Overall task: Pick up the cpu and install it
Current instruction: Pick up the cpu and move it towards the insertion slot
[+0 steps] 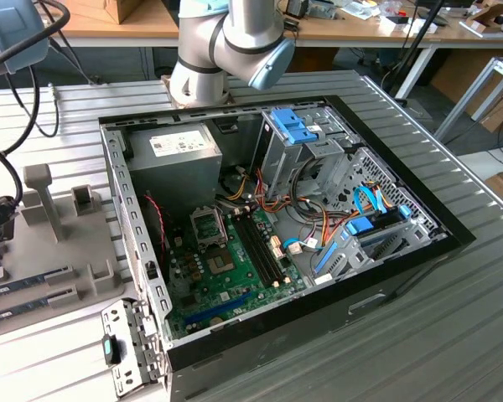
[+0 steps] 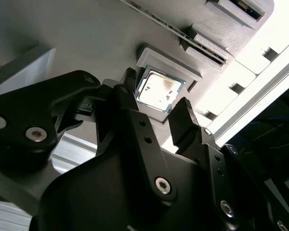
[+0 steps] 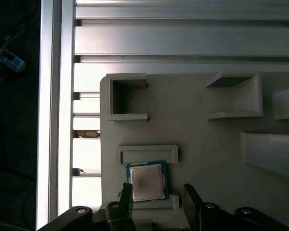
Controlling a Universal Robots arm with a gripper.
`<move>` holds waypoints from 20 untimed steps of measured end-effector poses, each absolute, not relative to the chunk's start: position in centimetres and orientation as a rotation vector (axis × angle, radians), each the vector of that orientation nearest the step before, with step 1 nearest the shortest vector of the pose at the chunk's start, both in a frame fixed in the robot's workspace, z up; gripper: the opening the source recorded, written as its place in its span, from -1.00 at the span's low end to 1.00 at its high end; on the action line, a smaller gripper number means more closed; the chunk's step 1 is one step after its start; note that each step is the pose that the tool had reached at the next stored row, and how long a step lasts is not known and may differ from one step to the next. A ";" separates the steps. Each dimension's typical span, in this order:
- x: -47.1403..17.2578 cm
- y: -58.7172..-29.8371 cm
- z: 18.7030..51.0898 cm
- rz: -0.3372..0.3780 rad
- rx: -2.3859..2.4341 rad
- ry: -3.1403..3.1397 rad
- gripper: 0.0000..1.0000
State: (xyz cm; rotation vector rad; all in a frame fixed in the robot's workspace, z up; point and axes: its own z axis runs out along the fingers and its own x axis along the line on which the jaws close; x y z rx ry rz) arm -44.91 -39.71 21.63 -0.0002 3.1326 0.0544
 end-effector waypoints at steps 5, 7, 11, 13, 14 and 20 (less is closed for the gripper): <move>-44.9 -39.7 21.4 0.054 0.000 3.133 0.08; -44.9 -39.7 21.3 0.054 0.000 3.133 0.08; -45.0 -39.7 21.2 0.054 0.000 3.133 0.08; -45.0 -39.7 21.1 0.054 0.000 3.133 0.08; -45.0 -39.7 21.1 0.054 0.000 3.133 0.08; -45.0 -39.7 20.9 0.054 0.000 3.133 0.08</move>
